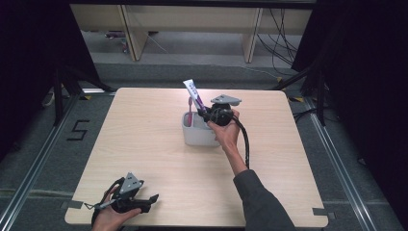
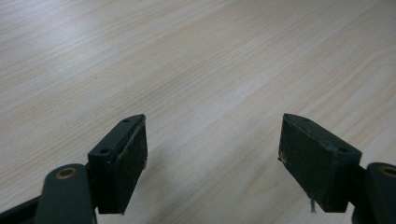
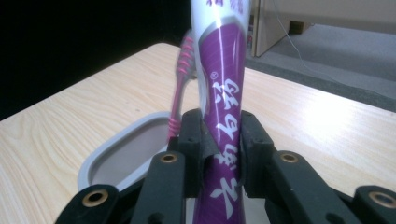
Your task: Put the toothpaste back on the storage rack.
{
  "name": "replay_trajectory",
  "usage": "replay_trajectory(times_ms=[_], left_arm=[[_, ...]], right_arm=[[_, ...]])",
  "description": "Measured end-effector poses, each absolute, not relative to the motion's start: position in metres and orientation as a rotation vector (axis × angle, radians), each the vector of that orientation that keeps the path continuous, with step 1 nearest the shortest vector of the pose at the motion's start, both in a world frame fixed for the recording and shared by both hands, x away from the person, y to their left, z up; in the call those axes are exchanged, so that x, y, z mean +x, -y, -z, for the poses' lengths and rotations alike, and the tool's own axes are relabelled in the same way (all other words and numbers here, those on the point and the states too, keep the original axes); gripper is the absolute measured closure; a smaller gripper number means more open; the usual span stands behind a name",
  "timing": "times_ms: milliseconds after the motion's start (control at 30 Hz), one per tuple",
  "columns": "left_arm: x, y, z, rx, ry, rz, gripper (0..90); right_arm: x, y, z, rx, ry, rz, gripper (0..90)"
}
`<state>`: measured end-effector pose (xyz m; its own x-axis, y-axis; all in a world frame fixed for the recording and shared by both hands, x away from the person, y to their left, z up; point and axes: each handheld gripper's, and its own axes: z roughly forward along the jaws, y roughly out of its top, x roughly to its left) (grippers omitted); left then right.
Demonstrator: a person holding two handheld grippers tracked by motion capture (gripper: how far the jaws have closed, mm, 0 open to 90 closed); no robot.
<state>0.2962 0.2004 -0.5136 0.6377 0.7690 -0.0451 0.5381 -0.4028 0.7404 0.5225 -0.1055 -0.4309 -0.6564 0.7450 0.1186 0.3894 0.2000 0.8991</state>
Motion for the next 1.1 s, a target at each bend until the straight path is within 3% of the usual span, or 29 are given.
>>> replay_trajectory(times_ms=[500, 1100], left_arm=[[0.296, -0.201, 0.514, 2.107, -1.009, -0.41, 23.2], [0.295, -0.2, 0.514, 2.115, -1.018, -0.397, 23.2]], right_arm=[[0.52, 0.105, 0.429, 1.018, -2.2, -1.38, 74.2], [0.503, 0.128, 0.418, 1.02, -2.188, -1.49, 62.4]])
